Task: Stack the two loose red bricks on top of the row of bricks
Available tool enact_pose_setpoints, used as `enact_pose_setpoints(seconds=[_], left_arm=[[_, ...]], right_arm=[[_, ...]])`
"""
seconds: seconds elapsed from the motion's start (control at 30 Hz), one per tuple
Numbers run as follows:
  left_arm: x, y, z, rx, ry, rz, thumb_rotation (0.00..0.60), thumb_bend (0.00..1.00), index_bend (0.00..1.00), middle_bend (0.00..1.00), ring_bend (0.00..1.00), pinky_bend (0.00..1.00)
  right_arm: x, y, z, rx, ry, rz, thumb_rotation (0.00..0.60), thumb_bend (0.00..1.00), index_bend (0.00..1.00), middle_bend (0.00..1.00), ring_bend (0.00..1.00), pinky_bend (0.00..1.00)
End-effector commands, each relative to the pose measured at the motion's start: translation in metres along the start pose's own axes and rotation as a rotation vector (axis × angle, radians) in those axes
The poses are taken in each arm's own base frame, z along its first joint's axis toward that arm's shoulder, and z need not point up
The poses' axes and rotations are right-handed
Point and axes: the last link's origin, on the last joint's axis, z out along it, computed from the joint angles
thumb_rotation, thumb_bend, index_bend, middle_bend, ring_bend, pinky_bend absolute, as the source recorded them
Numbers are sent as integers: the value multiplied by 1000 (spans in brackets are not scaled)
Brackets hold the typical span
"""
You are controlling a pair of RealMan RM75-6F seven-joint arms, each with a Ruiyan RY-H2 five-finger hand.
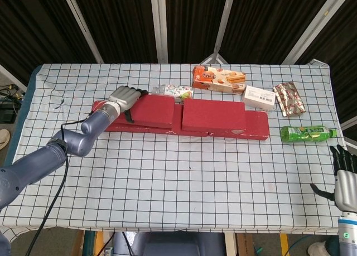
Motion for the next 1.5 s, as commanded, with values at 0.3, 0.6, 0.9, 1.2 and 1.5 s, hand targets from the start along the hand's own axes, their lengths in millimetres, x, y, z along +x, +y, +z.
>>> enact_pose_setpoints(seconds=[0.3,0.6,0.9,1.2,1.5], left_arm=[[0,14,9,-8,-6,3,600,127,362,276,193,253],[2,24,13,-9,-7,10,600,128,358,270,194,251],[3,27,14,4,-19,19,600,127,357,269,194,250],[5,35,14,13,-30,39,600,127,353,270,193,250],[5,38,10,48,-37,42,600,127,344,273,194,251]], right_arm=[[2,2,1,-3,-2,19,600,171,0,0,0,0],[4,3,0,-10,10,24,600,172,0,0,0,0],[4,4,1,-13,14,27,600,172,0,0,0,0],[4,4,1,-16,18,28,600,172,0,0,0,0],[5,5,0,-14,22,33,600,171,0,0,0,0]])
